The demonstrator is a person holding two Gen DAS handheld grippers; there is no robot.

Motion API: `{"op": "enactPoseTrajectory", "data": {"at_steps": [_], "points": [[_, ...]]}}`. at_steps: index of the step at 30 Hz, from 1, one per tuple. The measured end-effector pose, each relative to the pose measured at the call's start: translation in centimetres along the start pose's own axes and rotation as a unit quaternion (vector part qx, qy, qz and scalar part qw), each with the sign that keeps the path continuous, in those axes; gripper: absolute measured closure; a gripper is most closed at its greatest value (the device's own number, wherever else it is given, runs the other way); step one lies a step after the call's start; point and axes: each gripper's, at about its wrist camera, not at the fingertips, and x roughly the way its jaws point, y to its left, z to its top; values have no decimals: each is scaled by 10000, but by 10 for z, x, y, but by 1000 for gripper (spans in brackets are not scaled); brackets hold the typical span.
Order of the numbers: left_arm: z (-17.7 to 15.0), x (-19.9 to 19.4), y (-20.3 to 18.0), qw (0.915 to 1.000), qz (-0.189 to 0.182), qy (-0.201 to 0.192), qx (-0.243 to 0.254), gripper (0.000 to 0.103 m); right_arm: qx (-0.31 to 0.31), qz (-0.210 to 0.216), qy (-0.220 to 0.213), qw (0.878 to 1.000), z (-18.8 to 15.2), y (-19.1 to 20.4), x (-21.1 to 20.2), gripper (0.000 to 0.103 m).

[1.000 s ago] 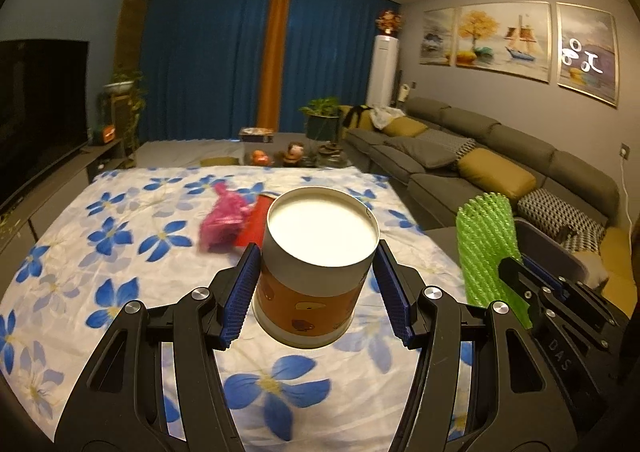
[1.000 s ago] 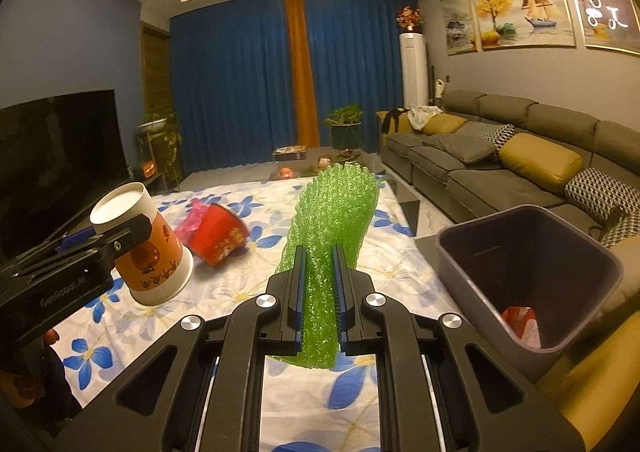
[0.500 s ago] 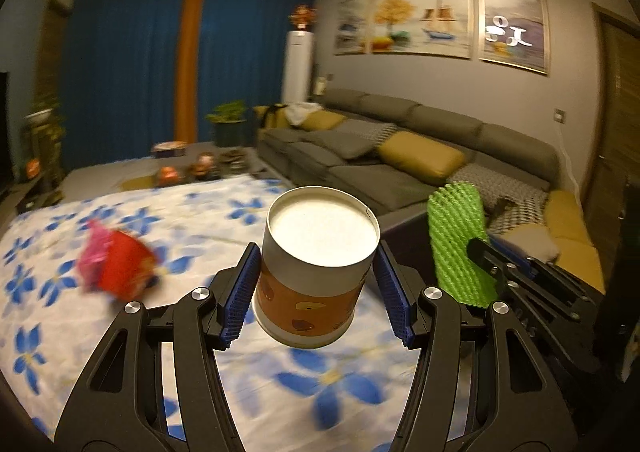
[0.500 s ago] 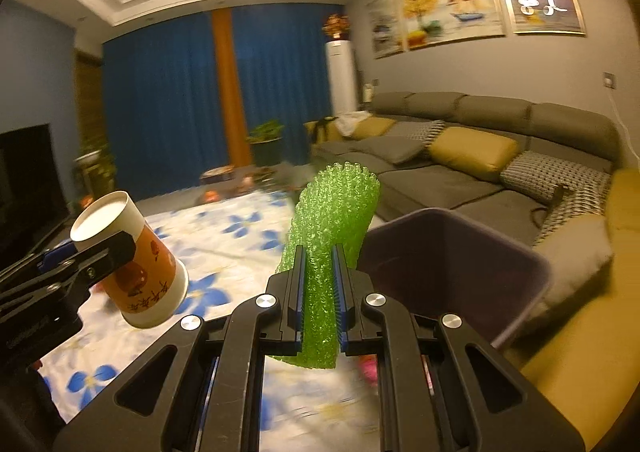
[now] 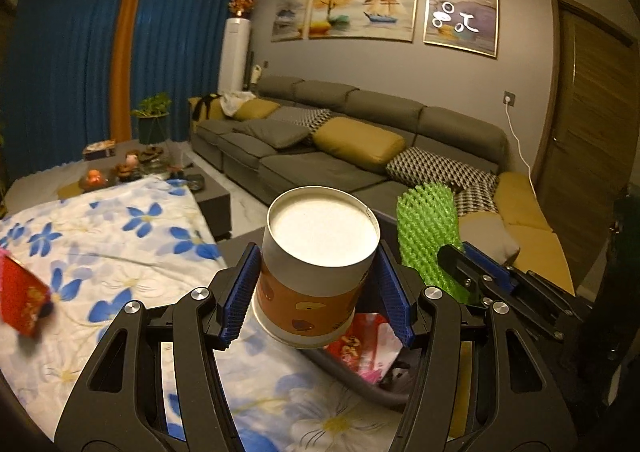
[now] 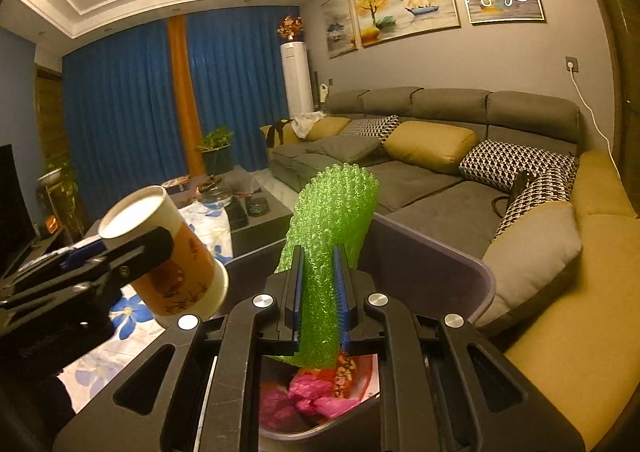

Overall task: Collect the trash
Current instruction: 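Carry the white cup and green net with both tools over the grey bin, then open both tools to drop the white cup and green net into the bin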

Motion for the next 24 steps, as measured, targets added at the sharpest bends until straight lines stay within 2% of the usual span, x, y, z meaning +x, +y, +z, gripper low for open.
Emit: {"op": "enactPoseTrajectory", "data": {"at_steps": [15,24], "points": [[-6,38,-11,9991,-304,250,-127,46,123,-124,85,9998,-2,-16,7,84],[-11,48,-16,9986,-367,354,-122,46,210,-164,138,9995,0,-23,11,74]]}}
